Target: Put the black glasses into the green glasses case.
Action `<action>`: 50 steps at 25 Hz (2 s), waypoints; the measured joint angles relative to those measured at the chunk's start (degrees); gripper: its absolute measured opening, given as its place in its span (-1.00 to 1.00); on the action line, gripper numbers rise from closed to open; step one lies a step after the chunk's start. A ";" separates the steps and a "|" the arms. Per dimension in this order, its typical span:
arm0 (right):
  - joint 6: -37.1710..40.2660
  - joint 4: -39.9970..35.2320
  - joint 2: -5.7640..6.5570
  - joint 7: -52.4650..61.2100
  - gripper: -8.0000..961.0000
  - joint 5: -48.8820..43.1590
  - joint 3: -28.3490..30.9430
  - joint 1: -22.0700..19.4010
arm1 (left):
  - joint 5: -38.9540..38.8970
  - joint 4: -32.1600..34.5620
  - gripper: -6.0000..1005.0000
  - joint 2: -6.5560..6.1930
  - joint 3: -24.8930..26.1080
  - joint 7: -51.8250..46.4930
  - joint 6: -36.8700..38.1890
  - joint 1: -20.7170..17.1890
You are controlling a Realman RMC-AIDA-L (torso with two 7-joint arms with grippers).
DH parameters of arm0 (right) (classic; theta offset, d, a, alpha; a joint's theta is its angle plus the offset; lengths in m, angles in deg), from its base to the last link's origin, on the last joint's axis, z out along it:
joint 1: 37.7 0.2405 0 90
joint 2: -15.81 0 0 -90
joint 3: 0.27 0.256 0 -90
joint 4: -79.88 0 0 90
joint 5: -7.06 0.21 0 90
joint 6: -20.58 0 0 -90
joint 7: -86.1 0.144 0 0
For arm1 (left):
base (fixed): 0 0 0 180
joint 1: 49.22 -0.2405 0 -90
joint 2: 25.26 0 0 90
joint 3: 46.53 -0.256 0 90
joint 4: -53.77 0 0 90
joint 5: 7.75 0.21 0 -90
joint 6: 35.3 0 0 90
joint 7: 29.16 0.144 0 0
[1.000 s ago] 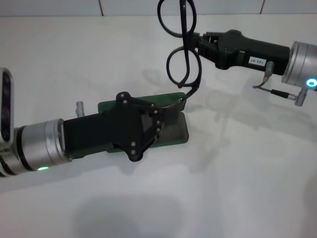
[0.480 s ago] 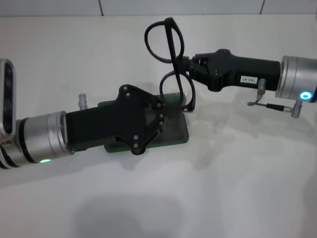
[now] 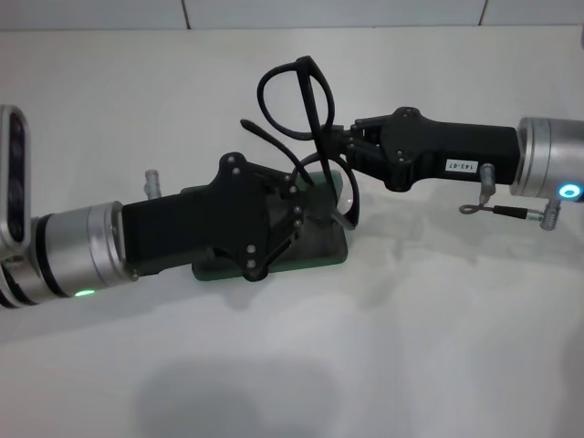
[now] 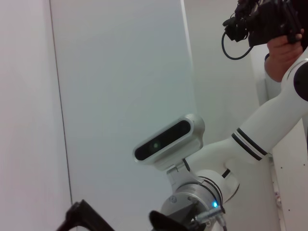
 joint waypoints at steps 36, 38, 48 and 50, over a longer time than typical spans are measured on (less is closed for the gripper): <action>1.94 -2.30 0.05 -0.03 -0.80 0.26 -4.22 -0.64 | -0.11 0.05 -0.99 -0.04 0.09 -0.58 -0.63 1.76; 1.64 -2.43 0.21 -0.06 -0.79 0.26 -4.01 -0.68 | -0.11 0.05 -0.99 -0.12 0.09 -0.77 -0.46 1.33; -1.09 -11.02 0.95 0.98 -0.79 -1.71 -5.28 -1.83 | -0.09 0.13 -0.99 -1.97 0.08 -3.53 -0.08 -4.34; -1.24 -14.43 0.91 2.40 -0.79 -4.84 -5.58 -1.68 | 0.04 0.14 -0.99 -2.75 0.09 -4.18 -0.68 -6.00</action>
